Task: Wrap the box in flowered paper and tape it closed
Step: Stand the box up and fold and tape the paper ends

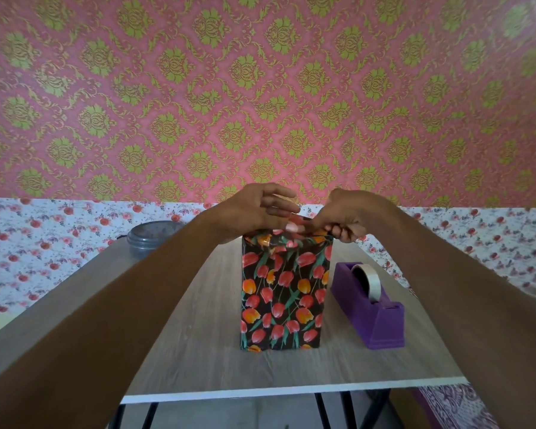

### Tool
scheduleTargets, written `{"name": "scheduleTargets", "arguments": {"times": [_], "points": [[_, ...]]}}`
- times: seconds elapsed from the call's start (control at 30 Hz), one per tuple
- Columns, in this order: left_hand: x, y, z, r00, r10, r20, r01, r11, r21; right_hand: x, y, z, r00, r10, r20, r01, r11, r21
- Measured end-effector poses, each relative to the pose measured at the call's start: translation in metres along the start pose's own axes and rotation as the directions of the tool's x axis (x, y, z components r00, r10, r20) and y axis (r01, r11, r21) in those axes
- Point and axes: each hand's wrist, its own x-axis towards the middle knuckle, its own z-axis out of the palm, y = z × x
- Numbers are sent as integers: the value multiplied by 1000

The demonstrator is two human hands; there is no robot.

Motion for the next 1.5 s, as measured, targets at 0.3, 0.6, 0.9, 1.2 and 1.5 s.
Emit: {"name": "scheduleTargets", "arguments": {"times": [0.3, 0.6, 0.9, 1.2, 1.5], "points": [[-14, 2, 3, 974, 126, -187, -144, 986, -83, -10, 22, 2, 848, -505, -160, 505, 862, -43], [-53, 0, -22, 958, 270, -98, -207, 886, 416, -11, 45, 4, 723, -677, -138, 667, 736, -113], [-68, -17, -5, 923, 321, -212, -176, 843, 509, -22, 68, 9, 652, -755, -73, 746, 655, -119], [-60, -10, 8, 896, 273, -351, -138, 921, 365, -22, 58, 31, 603, -670, -432, 729, 683, -43], [-58, -13, 24, 828, 364, -426, -124, 860, 494, -23, 59, 39, 557, -689, -464, 785, 619, 24]]}}
